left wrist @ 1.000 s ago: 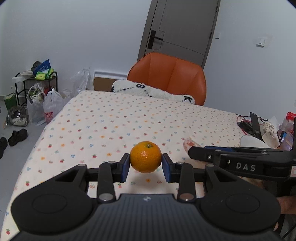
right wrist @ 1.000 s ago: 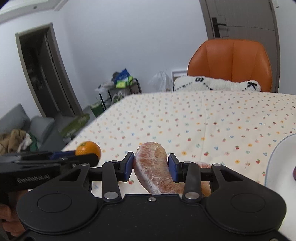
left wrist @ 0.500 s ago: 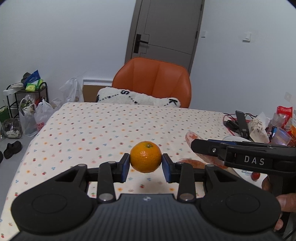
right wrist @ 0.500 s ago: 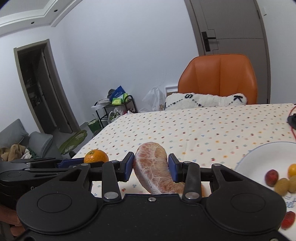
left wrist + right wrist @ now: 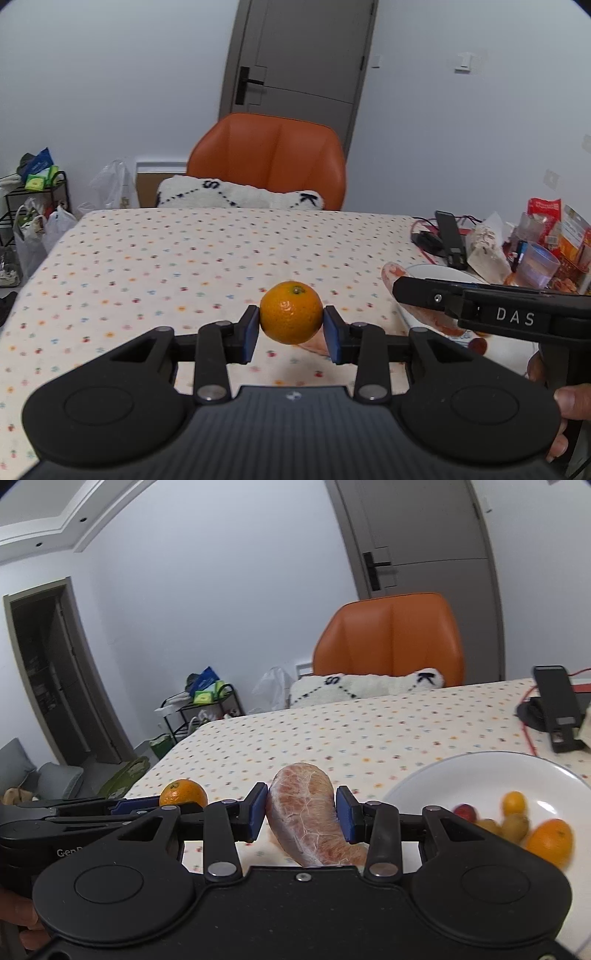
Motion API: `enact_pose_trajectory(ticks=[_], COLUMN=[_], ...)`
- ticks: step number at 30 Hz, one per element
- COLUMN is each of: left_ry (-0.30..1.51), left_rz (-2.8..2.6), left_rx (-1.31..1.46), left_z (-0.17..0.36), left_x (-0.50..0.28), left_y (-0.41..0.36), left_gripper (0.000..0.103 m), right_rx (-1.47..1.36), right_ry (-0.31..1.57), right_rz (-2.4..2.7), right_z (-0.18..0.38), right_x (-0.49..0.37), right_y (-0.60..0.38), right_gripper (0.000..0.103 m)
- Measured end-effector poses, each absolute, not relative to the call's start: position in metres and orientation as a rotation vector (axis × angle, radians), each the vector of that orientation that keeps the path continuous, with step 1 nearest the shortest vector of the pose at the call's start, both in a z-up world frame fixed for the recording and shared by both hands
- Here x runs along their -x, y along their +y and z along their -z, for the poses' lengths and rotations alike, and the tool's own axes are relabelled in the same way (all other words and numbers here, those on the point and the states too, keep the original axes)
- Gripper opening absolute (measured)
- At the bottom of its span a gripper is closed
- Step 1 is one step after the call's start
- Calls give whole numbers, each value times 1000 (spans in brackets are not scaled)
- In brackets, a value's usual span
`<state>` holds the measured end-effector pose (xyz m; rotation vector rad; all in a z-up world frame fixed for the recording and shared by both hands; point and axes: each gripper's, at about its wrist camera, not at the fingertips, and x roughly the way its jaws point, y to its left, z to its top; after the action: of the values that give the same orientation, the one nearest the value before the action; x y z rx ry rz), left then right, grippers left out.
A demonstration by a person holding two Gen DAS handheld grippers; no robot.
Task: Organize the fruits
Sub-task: 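Carry tangerine and pomelo segment onto the white plate and open both tools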
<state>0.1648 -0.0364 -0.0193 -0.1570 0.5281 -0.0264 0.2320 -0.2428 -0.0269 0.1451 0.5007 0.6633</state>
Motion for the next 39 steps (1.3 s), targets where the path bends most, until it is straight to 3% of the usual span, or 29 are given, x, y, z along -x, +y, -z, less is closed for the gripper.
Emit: enact_pose_trajectory(ticks=[39], left_ry=[568], left_rz=[200], left_rx=[78], left_z=[38], left_x=[-197], left_y=[-150], left_gripper=[36], right_rx=[-291], right_ry=[506], right_rz=[-404], right_z=[56], right_x=[-219], right_y=[-378], right_gripper=[42])
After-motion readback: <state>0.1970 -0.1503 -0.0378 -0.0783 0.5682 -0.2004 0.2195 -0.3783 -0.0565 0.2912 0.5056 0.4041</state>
